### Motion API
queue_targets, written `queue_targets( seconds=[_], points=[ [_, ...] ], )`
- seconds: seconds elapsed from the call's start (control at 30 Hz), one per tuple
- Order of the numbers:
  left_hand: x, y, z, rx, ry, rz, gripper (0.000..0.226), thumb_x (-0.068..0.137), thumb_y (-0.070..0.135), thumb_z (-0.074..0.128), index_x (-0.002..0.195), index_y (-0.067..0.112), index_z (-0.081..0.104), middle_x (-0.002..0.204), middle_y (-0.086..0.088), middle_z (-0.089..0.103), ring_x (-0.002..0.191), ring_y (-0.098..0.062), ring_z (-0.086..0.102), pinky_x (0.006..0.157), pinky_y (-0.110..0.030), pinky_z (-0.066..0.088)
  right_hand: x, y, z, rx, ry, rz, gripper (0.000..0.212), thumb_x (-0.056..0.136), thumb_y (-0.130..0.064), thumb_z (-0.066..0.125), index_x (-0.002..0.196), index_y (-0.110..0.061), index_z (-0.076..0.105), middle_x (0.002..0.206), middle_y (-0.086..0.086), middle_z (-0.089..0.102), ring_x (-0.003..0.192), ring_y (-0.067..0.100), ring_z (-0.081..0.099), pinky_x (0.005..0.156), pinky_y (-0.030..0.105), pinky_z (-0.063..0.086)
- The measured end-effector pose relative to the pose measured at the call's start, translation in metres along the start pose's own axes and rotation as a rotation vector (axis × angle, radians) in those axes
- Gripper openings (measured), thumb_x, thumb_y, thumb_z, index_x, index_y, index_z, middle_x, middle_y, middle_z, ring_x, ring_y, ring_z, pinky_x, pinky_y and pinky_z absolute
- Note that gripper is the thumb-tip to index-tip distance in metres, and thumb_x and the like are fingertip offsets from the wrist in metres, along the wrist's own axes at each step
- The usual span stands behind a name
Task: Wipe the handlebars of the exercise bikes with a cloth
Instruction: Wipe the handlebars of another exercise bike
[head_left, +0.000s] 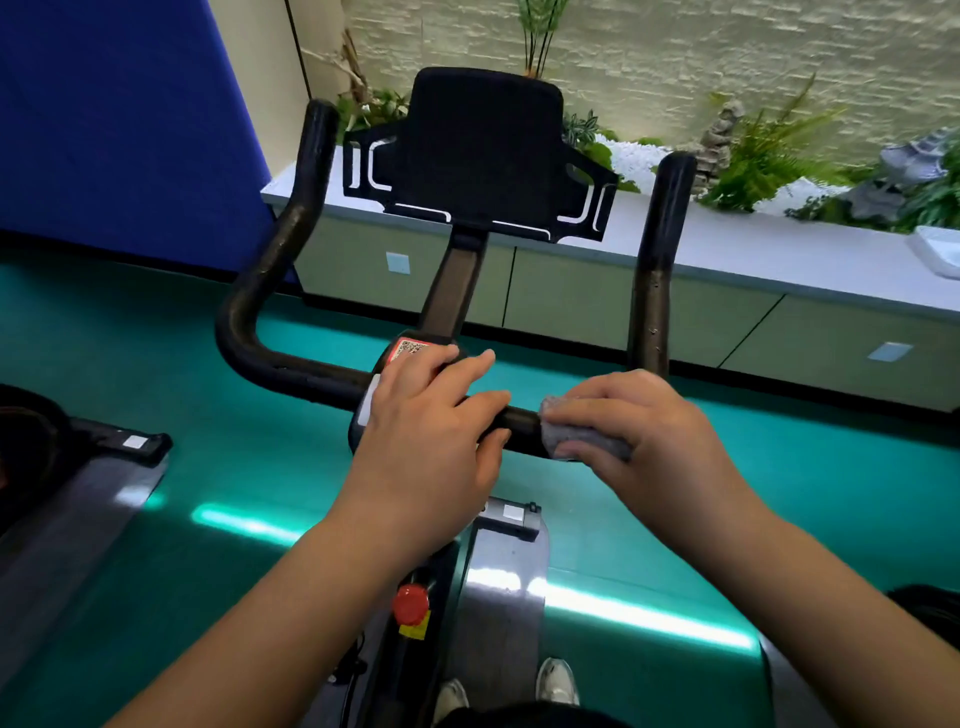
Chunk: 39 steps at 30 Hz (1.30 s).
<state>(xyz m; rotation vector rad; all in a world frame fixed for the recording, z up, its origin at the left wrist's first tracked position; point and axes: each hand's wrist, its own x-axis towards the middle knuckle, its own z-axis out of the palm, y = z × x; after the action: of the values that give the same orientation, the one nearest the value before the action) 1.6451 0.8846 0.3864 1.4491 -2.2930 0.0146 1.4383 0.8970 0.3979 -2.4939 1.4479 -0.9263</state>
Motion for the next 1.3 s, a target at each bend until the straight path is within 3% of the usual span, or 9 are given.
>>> queue_targets(
  seconds=[0.17,0.37,0.57,0.77,0.87,1.07,1.2,1.3],
  points=[
    [0.002,0.007,0.002,-0.043,0.01,0.009,0.037,0.085,0.041,0.047,0.104,0.023,0.072,0.117,0.004,0.065,0.115,-0.023,0.048,0.103,-0.041,0.031,-0.012,0.033,-0.021,-0.059,0.137,0.192,0.02,0.077,-0.015,0.077,0.098,-0.017,0.075,0.096,0.001,0.066,0.092,0.023,0.061,0.085,0.026,0.044],
    [0.009,0.019,0.001,-0.017,-0.03,0.008,0.038,0.083,0.05,0.044,0.1,0.029,0.072,0.093,0.01,0.064,0.094,-0.019,0.052,0.096,-0.046,0.038,-0.024,0.017,-0.004,0.042,0.131,0.098,0.02,0.079,-0.018,0.07,0.097,-0.014,0.075,0.099,0.002,0.062,0.093,0.02,0.058,0.084,0.028,0.046],
    [0.019,0.026,-0.001,-0.013,-0.044,-0.042,0.04,0.082,0.061,0.043,0.092,0.034,0.071,0.085,0.016,0.061,0.089,-0.016,0.053,0.095,-0.043,0.035,-0.01,0.047,-0.017,0.05,0.273,0.243,0.02,0.076,-0.009,0.077,0.096,-0.012,0.075,0.096,-0.005,0.052,0.091,0.005,0.05,0.087,0.006,0.036],
    [0.025,0.031,0.001,0.01,-0.049,-0.082,0.039,0.08,0.063,0.044,0.082,0.034,0.07,0.08,0.017,0.059,0.085,-0.014,0.052,0.096,-0.041,0.033,-0.025,0.034,-0.009,0.133,0.23,0.191,0.02,0.078,-0.017,0.071,0.096,-0.014,0.075,0.098,-0.001,0.058,0.093,0.012,0.057,0.086,0.018,0.044],
    [0.028,0.031,0.002,0.021,-0.034,-0.082,0.04,0.079,0.064,0.043,0.079,0.034,0.069,0.079,0.018,0.058,0.084,-0.013,0.052,0.094,-0.038,0.031,-0.002,0.055,-0.015,0.134,0.246,0.241,0.017,0.077,-0.014,0.074,0.093,-0.012,0.075,0.095,-0.003,0.053,0.091,0.009,0.052,0.086,0.008,0.038],
    [0.04,0.031,0.006,0.03,-0.001,-0.079,0.041,0.078,0.063,0.045,0.092,0.034,0.07,0.09,0.014,0.06,0.093,-0.016,0.053,0.087,-0.039,0.035,0.01,0.068,-0.017,0.192,0.288,0.293,0.019,0.075,-0.007,0.077,0.093,-0.013,0.074,0.093,-0.005,0.051,0.089,-0.004,0.05,0.085,0.004,0.035],
    [0.058,0.033,0.008,0.059,0.04,-0.059,0.05,0.076,0.059,0.051,0.114,0.03,0.066,0.119,0.005,0.059,0.111,-0.023,0.05,0.09,-0.043,0.039,0.001,0.065,-0.017,0.192,0.235,0.197,0.017,0.076,-0.012,0.075,0.092,-0.013,0.075,0.094,-0.005,0.053,0.091,0.001,0.052,0.086,0.007,0.037],
    [0.083,0.037,0.003,0.09,0.036,-0.03,0.061,0.074,0.057,0.056,0.128,0.029,0.057,0.137,-0.001,0.05,0.124,-0.027,0.043,0.1,-0.047,0.035,0.03,0.091,-0.023,0.195,0.267,0.258,0.019,0.075,-0.011,0.077,0.094,-0.014,0.075,0.093,-0.002,0.051,0.087,-0.002,0.049,0.085,0.005,0.035]
  ],
)
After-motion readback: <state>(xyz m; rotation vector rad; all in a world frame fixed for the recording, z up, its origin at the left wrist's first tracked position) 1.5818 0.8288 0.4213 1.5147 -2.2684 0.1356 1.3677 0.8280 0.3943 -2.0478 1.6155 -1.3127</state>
